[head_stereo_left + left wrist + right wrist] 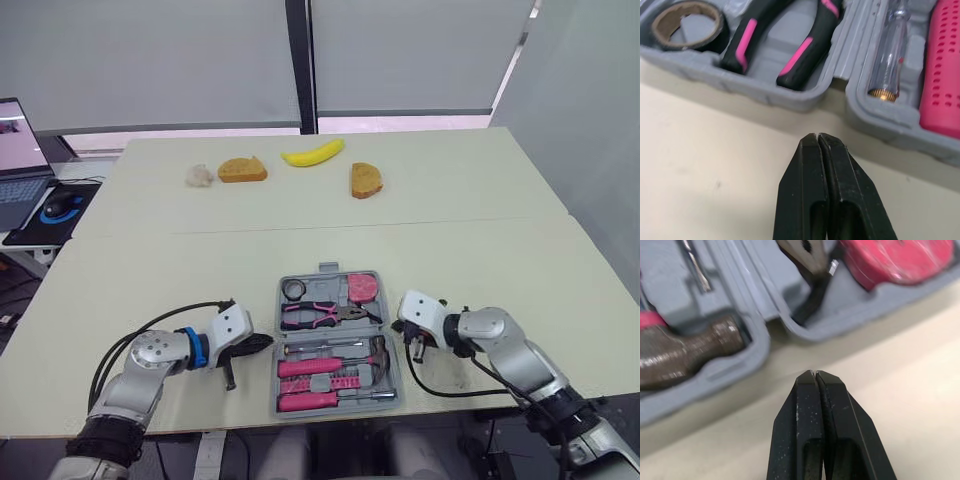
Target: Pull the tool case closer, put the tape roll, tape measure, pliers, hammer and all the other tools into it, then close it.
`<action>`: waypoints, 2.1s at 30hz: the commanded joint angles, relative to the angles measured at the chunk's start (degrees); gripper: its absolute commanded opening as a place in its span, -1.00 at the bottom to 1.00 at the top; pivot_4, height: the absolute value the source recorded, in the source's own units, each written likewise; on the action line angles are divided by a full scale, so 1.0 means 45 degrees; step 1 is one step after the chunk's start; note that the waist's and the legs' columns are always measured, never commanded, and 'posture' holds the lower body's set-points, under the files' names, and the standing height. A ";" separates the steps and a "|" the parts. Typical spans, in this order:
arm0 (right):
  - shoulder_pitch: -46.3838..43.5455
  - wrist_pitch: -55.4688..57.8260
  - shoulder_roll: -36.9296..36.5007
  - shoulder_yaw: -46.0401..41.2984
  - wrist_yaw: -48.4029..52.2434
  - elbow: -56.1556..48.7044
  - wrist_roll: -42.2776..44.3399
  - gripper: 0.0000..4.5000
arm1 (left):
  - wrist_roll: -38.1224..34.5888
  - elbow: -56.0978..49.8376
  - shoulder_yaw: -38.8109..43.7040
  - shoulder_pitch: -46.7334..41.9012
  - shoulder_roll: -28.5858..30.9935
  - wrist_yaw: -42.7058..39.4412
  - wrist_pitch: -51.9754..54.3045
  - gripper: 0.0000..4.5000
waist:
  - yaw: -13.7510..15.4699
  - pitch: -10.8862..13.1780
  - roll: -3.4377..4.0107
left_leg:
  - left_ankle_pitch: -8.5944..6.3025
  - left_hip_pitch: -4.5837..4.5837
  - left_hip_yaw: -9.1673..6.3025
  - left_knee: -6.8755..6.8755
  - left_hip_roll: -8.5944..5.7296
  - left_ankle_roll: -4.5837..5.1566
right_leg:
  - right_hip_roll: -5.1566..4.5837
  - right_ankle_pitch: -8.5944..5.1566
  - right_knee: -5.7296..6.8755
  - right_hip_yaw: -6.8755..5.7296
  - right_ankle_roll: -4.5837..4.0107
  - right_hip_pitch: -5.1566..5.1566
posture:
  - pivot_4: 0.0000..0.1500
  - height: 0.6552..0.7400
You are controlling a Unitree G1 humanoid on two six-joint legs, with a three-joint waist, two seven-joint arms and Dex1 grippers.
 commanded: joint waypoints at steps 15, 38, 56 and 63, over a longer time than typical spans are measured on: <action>0.4043 -0.0231 -0.1518 -0.3797 -0.0120 -0.4820 0.2852 -1.00 | -0.3681 -0.7565 0.0257 0.2068 0.1602 -0.1735 0.3433 -0.99 | 0.0064 0.0002 0.0012 | -0.0003 -0.0040 -0.0009 -0.0012 0.0005 0.0004 | -0.0008 0.0004 -0.0094 -0.0010 0.0008 0.0020 | 1.00 1.00; 0.3254 0.0487 -0.1611 -0.3171 -0.0187 -0.4446 0.3417 -1.00 | 0.1184 -0.3298 -0.4212 0.0228 -0.0561 -0.0847 -0.0025 -0.99 | 0.0177 -0.0011 0.0032 | -0.0002 -0.0026 -0.0006 -0.0005 -0.0003 0.0006 | 0.0000 0.0007 -0.0096 -0.0017 0.0015 0.0043 | 1.00 1.00; -0.4369 0.8403 0.1842 -0.3371 -0.3017 0.1363 0.5694 0.46 | 0.1438 -0.3554 -0.4561 -0.0266 -0.0214 -0.1188 0.0861 -1.00 | 0.0239 -0.0041 0.0073 | 0.0000 -0.0009 -0.0008 -0.0012 -0.0007 0.0009 | -0.0001 0.0015 -0.0090 -0.0007 0.0018 0.0046 | 1.00 1.00; -0.5126 0.8340 0.2505 -0.3439 -0.3167 0.3610 0.5739 0.99 | 0.1544 -0.3407 -0.4764 -0.0483 -0.0357 -0.1194 0.1027 -1.00 | 0.0219 -0.0043 0.0077 | 0.0000 -0.0010 -0.0005 -0.0010 -0.0010 0.0008 | -0.0001 0.0015 -0.0078 -0.0006 0.0018 0.0041 | 1.00 1.00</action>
